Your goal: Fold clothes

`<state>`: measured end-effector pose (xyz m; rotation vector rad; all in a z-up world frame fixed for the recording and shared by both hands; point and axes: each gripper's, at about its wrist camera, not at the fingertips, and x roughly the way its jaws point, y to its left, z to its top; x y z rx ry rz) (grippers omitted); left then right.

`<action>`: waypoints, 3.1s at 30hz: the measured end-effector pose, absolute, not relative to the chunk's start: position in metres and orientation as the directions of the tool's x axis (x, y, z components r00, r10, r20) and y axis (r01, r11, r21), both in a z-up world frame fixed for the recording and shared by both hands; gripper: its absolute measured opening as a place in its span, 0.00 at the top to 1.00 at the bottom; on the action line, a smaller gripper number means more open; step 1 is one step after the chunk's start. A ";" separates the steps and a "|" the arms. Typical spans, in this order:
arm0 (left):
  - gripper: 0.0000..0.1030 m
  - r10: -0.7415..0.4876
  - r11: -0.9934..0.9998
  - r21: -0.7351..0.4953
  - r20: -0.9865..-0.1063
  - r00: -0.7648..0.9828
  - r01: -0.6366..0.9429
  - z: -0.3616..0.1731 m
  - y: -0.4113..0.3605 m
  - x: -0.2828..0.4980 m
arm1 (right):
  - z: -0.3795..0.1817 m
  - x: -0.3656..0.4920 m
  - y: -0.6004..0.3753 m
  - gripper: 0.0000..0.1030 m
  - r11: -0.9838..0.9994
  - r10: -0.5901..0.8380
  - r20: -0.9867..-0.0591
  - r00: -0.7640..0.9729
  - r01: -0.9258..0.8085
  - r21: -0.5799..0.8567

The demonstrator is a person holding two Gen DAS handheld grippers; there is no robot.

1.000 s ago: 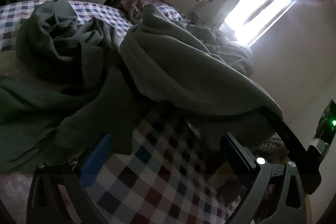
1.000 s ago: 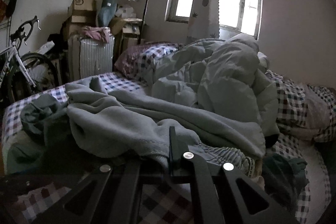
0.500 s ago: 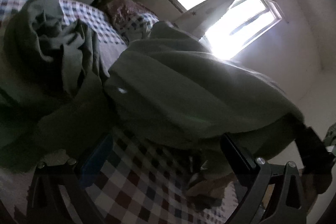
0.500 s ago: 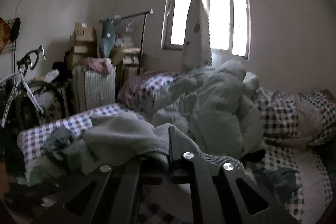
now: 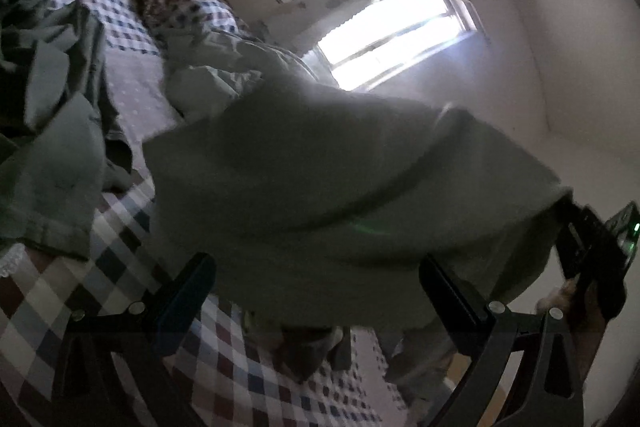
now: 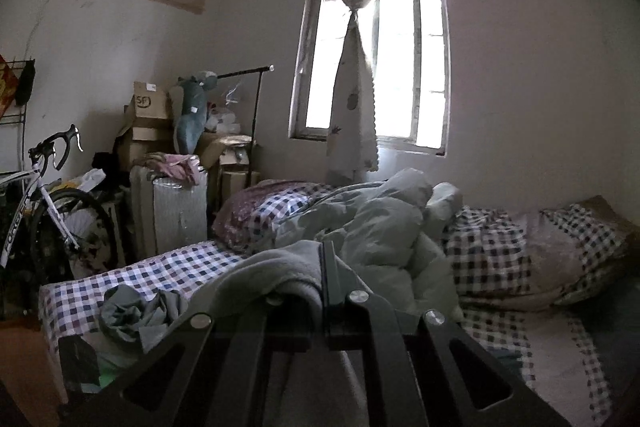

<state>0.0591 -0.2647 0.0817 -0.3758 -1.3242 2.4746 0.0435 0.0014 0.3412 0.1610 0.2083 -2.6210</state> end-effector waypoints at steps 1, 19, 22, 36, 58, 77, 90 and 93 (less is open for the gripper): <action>0.00 0.397 -0.530 -0.835 -0.087 -0.914 -0.151 0.083 -0.260 0.059 | 0.346 0.048 0.006 0.98 -0.865 -0.472 -0.144 -0.870 0.488 -0.119; 0.00 0.679 -0.311 -0.851 0.112 -0.725 -0.422 0.119 -0.174 0.065 | 0.434 0.132 0.057 0.98 -0.879 -0.452 -0.033 -0.892 0.451 -0.156; 0.00 0.711 -0.243 -0.865 0.149 -0.687 -0.439 0.122 -0.164 0.059 | 0.442 0.147 0.068 0.98 -0.881 -0.448 -0.025 -0.894 0.446 -0.157; 0.55 0.644 -0.252 -0.881 0.156 -0.749 -0.401 0.136 -0.164 0.093 | 0.425 0.203 0.133 0.98 -0.903 -0.413 -0.094 -0.906 0.421 -0.084; 0.92 0.525 -0.639 -0.721 -0.156 -0.837 -0.267 0.111 -0.131 0.065 | 0.166 0.117 0.298 0.67 -0.977 -0.211 -0.579 -0.787 0.155 0.145; 0.95 0.325 -0.718 -0.686 -0.187 -0.927 -0.114 0.126 -0.158 0.095 | 0.098 0.194 0.349 0.30 -0.948 -0.310 -0.665 -0.679 0.164 0.273; 0.95 0.253 -0.767 -0.640 -0.253 -0.934 -0.034 0.129 -0.201 0.106 | 0.085 0.205 0.316 0.30 -0.890 -0.453 -0.687 -0.568 0.334 0.311; 0.95 0.251 -0.758 -0.652 -0.258 -0.933 -0.023 0.128 -0.212 0.106 | 0.087 0.193 0.314 0.30 -0.859 -0.508 -0.676 -0.533 0.376 0.348</action>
